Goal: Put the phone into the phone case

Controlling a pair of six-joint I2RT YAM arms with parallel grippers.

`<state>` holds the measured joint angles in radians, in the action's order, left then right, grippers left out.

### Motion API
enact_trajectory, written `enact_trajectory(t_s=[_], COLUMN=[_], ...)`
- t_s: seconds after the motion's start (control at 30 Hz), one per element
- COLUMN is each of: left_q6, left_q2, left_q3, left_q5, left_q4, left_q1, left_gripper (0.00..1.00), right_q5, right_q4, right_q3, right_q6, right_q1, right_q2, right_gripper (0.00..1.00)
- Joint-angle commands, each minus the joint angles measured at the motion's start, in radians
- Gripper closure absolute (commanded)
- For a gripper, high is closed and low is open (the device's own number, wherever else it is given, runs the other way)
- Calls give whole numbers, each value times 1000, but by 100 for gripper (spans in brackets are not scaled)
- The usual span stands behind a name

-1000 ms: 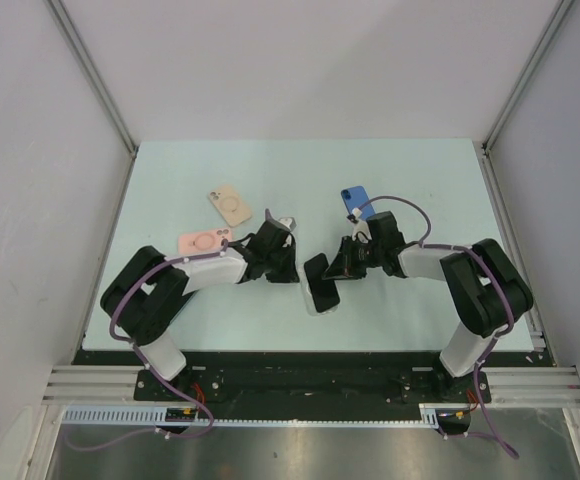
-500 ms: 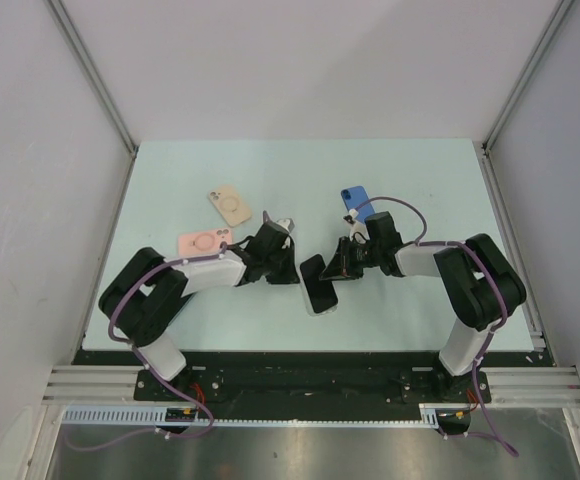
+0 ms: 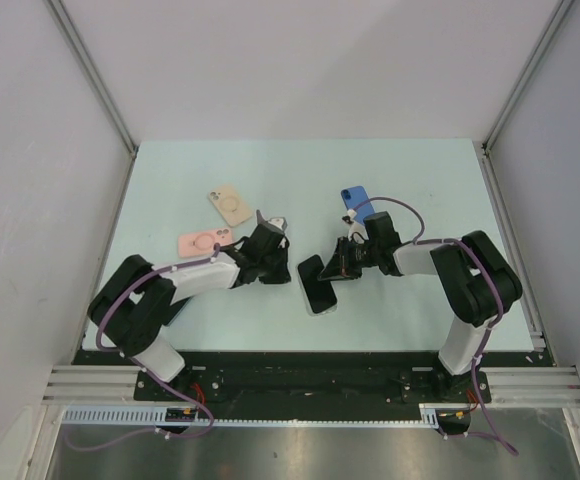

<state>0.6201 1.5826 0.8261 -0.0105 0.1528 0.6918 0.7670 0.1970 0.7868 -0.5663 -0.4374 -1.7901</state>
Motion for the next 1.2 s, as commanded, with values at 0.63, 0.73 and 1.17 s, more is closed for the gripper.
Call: enact_trajectory(t_s=[0.63,0.73,1.17], left_q6=[119,127,119], left_q2=[94,94,82], left_q3=[-77,-82,-67], left_q5=[-149,-149,-132], left_q4=[-206,-214,-197], left_q1=[101,126,144], left_gripper=[100,100,100], right_q5=[-55,-44,-152], right_q4=[202,239,90], right_q3=[-98,-116,-118], right_q6=[-202,-231,-146], right_q1=[6,12,-6], right_q2=[-81,-88,26], right_gripper=[100,100,70])
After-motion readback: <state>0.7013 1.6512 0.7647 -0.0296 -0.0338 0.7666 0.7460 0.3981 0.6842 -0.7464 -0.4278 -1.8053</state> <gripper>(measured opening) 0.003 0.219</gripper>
